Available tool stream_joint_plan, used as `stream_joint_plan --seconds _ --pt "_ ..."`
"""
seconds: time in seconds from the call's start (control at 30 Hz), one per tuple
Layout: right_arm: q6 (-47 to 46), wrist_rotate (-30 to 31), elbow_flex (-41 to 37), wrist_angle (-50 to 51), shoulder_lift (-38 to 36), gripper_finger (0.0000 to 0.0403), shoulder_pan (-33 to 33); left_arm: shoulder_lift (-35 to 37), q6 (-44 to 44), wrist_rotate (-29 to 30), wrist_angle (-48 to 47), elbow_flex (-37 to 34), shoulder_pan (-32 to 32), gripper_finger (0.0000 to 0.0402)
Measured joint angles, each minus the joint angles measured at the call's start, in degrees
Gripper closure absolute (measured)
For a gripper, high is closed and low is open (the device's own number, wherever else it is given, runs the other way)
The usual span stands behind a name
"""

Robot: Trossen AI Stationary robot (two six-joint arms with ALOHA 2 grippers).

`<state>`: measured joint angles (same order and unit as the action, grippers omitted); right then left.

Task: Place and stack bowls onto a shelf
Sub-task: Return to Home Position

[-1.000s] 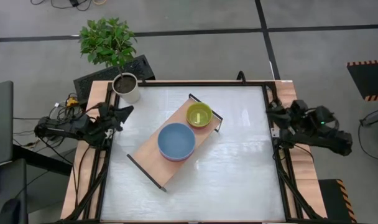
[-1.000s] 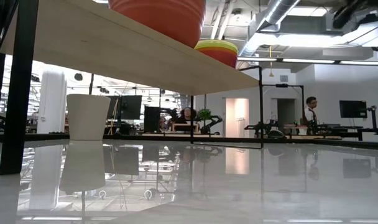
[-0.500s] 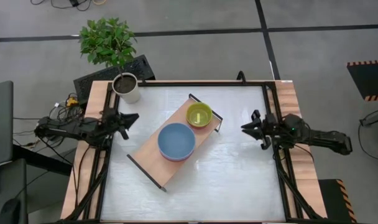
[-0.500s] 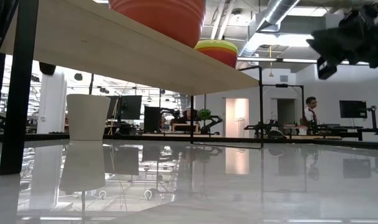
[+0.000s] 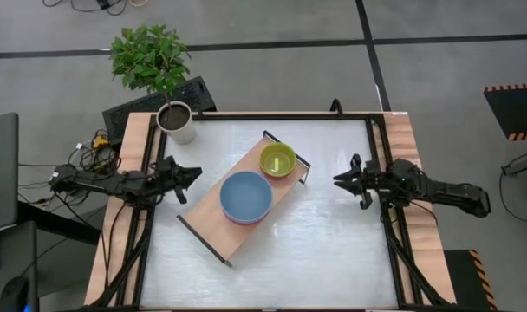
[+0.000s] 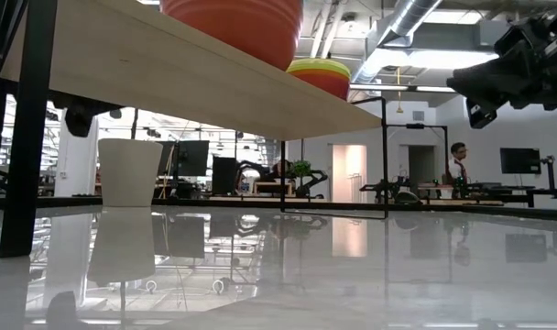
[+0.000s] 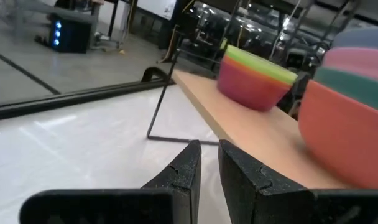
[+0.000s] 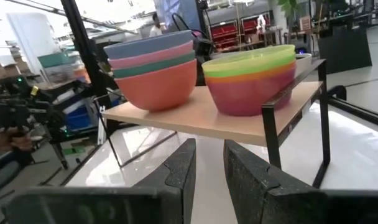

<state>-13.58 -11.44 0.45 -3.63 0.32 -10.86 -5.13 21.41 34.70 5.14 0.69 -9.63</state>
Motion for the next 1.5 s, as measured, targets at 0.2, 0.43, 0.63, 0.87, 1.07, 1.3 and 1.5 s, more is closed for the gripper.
stream_joint_plan --seconds 0.2,0.43,0.63,0.87,1.07,1.3,1.5 --pt "0.62 0.65 0.00 0.46 0.47 0.0295 -0.16 0.04 -3.01 -3.94 -0.30 0.00 0.00 0.0358" --pt "0.58 0.95 -0.04 0.74 0.48 0.0295 -0.16 -0.11 -3.16 -6.47 -0.46 -0.02 0.00 0.0358" --pt "0.56 1.05 -0.07 0.84 0.48 0.0295 -0.16 -0.11 -1.40 -6.40 -0.50 -0.04 0.00 0.0358" --pt "0.54 1.05 -0.09 0.95 0.48 0.0295 -0.16 -0.11 -1.31 -6.38 -0.50 -0.04 0.00 0.0358" --pt "0.50 1.05 -0.09 0.99 0.48 0.0295 -0.16 -0.11 -1.29 -6.34 -0.50 -0.06 0.00 0.0358" --pt "0.45 1.05 -0.11 1.02 0.48 0.0295 -0.16 -0.11 -1.29 -6.26 -0.50 -0.07 0.00 0.0358" --pt "0.48 1.03 -0.11 1.02 0.48 0.0295 -0.16 -0.11 -1.29 -6.25 -0.50 -0.07 0.00 0.0358"
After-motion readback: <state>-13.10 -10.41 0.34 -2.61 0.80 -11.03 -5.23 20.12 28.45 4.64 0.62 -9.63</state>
